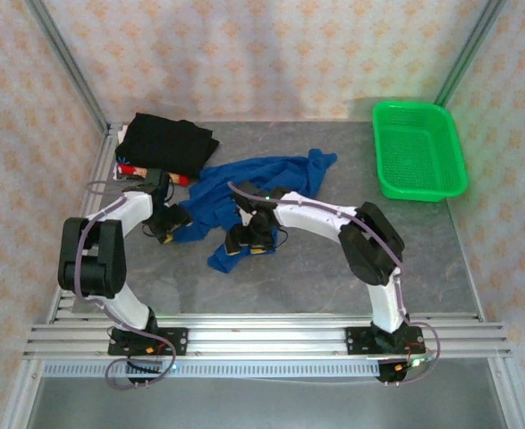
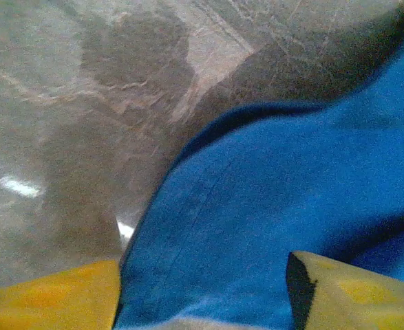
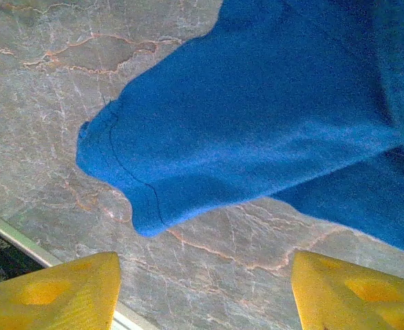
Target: Fold and stack the t-shirts
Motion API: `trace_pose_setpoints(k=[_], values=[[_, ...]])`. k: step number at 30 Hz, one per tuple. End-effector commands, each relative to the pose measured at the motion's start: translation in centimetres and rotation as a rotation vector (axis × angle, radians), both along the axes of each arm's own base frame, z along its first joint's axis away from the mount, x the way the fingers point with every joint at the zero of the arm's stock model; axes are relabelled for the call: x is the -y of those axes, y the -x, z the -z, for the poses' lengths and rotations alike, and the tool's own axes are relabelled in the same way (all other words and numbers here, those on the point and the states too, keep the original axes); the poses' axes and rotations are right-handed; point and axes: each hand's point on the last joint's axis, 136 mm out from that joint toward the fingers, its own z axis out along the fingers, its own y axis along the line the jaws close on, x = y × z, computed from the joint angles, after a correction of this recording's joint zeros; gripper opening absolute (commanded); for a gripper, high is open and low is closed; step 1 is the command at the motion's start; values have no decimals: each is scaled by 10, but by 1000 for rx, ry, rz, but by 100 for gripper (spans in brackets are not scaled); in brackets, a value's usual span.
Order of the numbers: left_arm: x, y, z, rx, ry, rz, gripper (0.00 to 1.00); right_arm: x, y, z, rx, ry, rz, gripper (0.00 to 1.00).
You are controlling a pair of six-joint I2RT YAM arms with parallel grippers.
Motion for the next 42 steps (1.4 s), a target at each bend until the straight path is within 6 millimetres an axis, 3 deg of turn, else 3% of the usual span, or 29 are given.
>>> trace_pose_setpoints(k=[1, 8, 13, 15, 22, 29, 32, 42], values=[[5, -11, 12, 32, 39, -22, 57, -9, -8, 1, 61, 28, -11, 65], [2, -5, 26, 7, 24, -20, 41, -24, -16, -1, 96, 41, 3, 66], [2, -2, 36, -19, 22, -11, 12, -42, -21, -5, 87, 13, 15, 67], [2, 0, 38, -26, 25, -9, 6, -47, -20, -3, 80, 15, 7, 67], [0, 3, 41, -30, 39, -21, 3, -60, -15, 10, 59, 59, -21, 67], [-6, 11, 48, -42, 67, -47, 0, -61, -25, 19, 137, 152, -17, 65], [-6, 11, 47, -40, 71, -42, 0, -57, -31, 27, 168, 207, 2, 49], [-9, 15, 45, -43, 105, -41, 0, -53, -26, 30, 221, 233, 11, 22]])
